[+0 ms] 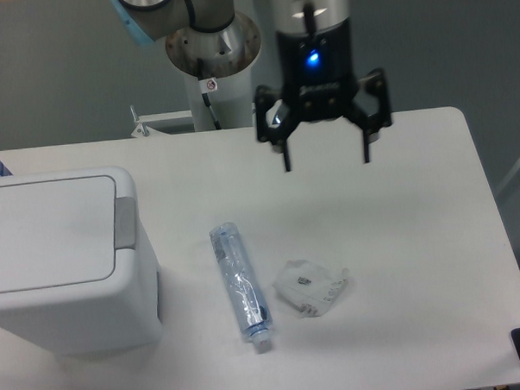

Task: Open the trash can
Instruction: 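Move the open gripper down toward the white trash bin's lid edge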

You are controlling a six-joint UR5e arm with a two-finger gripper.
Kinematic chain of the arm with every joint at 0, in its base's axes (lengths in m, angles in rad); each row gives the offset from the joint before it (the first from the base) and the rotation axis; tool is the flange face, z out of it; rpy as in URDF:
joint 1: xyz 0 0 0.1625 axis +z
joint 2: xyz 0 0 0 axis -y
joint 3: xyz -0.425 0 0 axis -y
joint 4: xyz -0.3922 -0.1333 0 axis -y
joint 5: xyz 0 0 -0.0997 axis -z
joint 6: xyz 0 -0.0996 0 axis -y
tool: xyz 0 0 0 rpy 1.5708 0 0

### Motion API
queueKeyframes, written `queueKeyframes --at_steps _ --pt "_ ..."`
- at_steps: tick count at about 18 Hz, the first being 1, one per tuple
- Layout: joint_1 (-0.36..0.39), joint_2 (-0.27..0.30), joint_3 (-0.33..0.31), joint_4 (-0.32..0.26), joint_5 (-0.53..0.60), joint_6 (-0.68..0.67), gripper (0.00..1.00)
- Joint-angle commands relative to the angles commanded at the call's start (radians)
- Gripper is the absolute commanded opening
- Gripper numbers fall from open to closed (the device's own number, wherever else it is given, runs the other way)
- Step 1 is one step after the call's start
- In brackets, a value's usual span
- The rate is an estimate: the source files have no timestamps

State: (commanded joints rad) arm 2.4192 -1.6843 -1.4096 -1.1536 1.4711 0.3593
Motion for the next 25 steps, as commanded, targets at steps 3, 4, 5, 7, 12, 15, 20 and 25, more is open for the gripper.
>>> queueKeyframes --at_steps 3,4,5,7,12,15,20,25 --pt "-0.051 -0.008 -0.025 0.0 0.0 -0.048 1.0" --pt "-0.063 -0.012 -0.029 0.0 0.0 -0.052 1.0" --pt "-0.072 -0.02 -0.029 0.0 0.0 -0.069 1.0" --pt "-0.092 -0.035 -0.029 0.0 0.0 -0.138 1.0" --pt "-0.137 -0.057 -0.031 0.0 -0.009 -0.229 1.0" --pt "-0.155 -0.064 -0.038 0.0 -0.018 -0.272 1.0" --pt "-0.177 -0.063 -0.048 0.0 -0.035 -0.296 1.0" --pt "-0.18 -0.058 -0.049 0.0 -0.074 -0.316 1.0"
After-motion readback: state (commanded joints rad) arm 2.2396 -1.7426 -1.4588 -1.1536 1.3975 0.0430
